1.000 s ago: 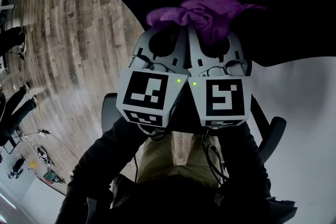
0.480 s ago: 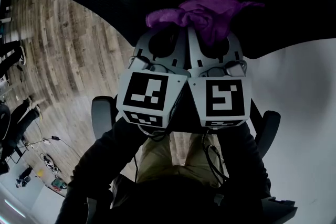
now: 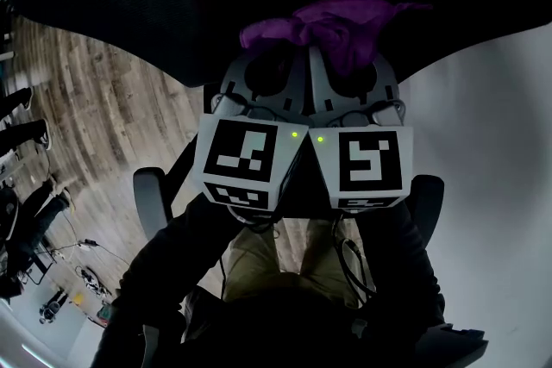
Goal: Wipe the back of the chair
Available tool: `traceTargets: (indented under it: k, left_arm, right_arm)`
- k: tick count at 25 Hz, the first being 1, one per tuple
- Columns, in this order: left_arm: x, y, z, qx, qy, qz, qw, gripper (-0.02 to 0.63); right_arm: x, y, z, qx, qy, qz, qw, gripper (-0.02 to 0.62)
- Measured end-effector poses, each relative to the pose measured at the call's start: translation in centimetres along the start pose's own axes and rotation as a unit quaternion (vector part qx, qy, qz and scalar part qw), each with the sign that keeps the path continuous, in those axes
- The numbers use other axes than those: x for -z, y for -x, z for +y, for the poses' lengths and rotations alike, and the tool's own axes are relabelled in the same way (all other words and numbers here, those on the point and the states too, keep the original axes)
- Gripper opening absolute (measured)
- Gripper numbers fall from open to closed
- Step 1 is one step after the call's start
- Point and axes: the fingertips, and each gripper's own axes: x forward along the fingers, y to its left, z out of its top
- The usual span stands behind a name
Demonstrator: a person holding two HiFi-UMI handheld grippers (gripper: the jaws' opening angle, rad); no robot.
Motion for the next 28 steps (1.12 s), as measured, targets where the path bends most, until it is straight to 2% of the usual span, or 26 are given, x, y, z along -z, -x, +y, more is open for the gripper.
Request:
traceTargets:
  k: [13,28]
  left_arm:
    - [-1.3,-4.5,-8.4,0.041,-0.02,0.005,0.999,-0.006]
    - [-0.4,-7.5,-13.3,0.065,-0.027,0.008,0.9975,-0.006]
  right_arm:
    - [1.0,4.3,-8.6,0.043,-0.017,-0.002,0.999,0.063]
    - [3.2,6.7,-13.3,0.063,-0.016,0.0,0.998,0.063]
